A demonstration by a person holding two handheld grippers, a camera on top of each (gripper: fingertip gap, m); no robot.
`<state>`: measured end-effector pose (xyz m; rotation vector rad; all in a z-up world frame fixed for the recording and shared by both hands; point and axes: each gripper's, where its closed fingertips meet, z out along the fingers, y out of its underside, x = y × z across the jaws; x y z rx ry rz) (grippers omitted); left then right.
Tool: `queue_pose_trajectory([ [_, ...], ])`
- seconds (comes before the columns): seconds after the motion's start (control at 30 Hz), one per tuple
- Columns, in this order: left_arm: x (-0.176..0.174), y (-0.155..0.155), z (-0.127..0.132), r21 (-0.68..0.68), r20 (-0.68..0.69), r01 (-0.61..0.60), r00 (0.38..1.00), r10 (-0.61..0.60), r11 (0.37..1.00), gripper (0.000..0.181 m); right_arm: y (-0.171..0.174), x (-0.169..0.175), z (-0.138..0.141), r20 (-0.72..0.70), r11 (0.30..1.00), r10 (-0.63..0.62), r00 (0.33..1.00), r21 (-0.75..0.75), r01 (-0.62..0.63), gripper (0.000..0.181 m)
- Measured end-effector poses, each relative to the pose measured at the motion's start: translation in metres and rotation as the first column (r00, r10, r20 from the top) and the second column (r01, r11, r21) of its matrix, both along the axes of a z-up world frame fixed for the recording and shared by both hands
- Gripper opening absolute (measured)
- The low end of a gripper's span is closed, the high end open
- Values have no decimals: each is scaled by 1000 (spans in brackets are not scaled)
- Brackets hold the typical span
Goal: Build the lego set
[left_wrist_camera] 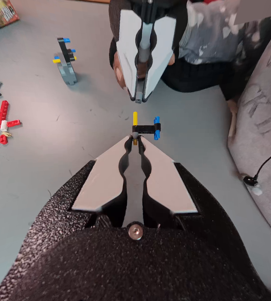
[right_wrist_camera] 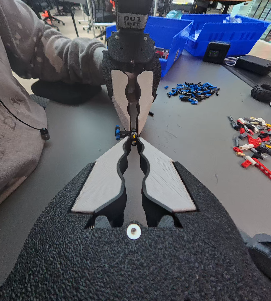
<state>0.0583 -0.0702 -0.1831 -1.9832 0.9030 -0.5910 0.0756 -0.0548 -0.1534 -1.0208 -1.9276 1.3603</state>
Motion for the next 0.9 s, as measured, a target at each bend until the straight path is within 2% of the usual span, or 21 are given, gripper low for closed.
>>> queue_pose_trajectory([
  [0.03,1,-1,9,18,51,-9,999,8,1000,7,1,0,7,-27,999,2,1000,-34,-3,7],
  [0.17,8,-4,36,61,163,-13,987,3,998,7,-1,4,31,-106,983,28,994,-175,-47,7],
  [0.3,15,-7,43,61,203,-1,979,-11,998,7,-6,5,32,-105,974,58,993,-213,-79,7],
  [0.53,16,-13,34,25,149,24,989,-27,999,7,-14,7,23,-58,975,91,994,-196,-101,7],
  [0.7,15,-15,10,-70,42,9,999,-6,998,6,-16,7,-3,46,995,92,995,-32,-91,7],
  [0.9,19,-17,1,-92,61,14,998,-8,996,6,-18,10,-13,103,994,107,989,-13,-106,7],
])
